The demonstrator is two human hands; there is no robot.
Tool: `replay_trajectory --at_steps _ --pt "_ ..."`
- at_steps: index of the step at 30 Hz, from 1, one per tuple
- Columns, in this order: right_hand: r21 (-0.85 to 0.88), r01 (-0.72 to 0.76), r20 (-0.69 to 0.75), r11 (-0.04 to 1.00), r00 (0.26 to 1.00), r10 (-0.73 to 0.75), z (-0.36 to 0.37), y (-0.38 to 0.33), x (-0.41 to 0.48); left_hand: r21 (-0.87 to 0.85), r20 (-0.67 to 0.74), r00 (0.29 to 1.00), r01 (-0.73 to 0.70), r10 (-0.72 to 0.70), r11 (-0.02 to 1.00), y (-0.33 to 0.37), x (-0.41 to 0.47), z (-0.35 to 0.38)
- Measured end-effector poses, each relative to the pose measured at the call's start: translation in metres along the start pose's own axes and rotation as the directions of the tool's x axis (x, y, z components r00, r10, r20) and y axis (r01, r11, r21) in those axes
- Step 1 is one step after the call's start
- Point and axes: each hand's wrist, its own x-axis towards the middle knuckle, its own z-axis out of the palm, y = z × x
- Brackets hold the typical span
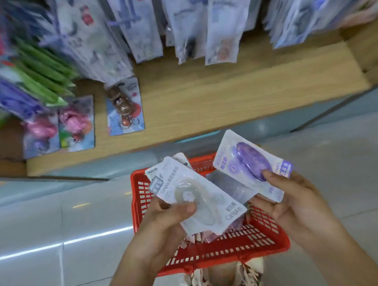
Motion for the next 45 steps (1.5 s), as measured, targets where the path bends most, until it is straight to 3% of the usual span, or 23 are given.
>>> replay_trajectory --at_steps 3,7,15,19,24,30,34,37,41,43,45 --pt "0.032 0.016 0.061 0.999 0.998 -0.018 0.042 -0.046 -0.059 -0.031 -0.02 0.999 -0.039 0.038 0.999 0.054 -0.051 0.054" --pt "0.032 0.096 0.125 0.995 0.987 -0.1 0.099 -0.106 -0.15 0.088 -0.176 0.973 -0.137 0.15 0.987 0.123 -0.122 0.129" --pt "-0.113 0.349 0.112 0.93 0.935 -0.337 0.171 -0.184 -0.295 0.159 -0.352 0.842 -0.378 0.41 0.912 0.208 -0.249 0.22" --pt "0.011 0.346 0.169 0.938 0.924 -0.343 0.194 -0.213 -0.345 0.166 -0.341 0.793 -0.478 0.505 0.862 0.232 -0.3 0.253" --pt "0.194 0.438 0.155 0.878 0.87 -0.468 0.233 -0.229 -0.388 0.25 -0.167 0.815 -0.509 0.555 0.823 0.245 -0.34 0.297" --pt "0.13 0.681 0.077 0.721 0.718 -0.692 0.237 -0.283 -0.428 0.264 -0.04 0.78 -0.595 0.625 0.759 0.279 -0.383 0.32" --pt "-0.215 0.811 0.3 0.544 0.585 -0.754 0.227 -0.326 -0.458 0.305 0.149 0.75 -0.654 0.644 0.692 0.323 -0.413 0.32" --pt "-0.373 0.859 0.512 0.35 0.505 -0.695 0.223 -0.35 -0.483 0.43 0.371 0.688 -0.723 0.624 0.541 0.358 -0.431 0.334" --pt "-0.34 0.902 0.683 0.268 0.432 -0.589 0.229 -0.374 -0.513 0.589 0.539 0.675 -0.73 0.504 0.347 0.384 -0.447 0.367" --pt "-0.338 0.915 0.715 0.221 0.403 -0.571 0.231 -0.384 -0.519 0.589 0.569 0.681 -0.728 0.461 0.35 0.388 -0.444 0.372" --pt "-0.285 0.913 0.721 0.292 0.405 -0.562 0.233 -0.391 -0.521 0.567 0.569 0.701 -0.714 0.431 0.411 0.386 -0.439 0.372"
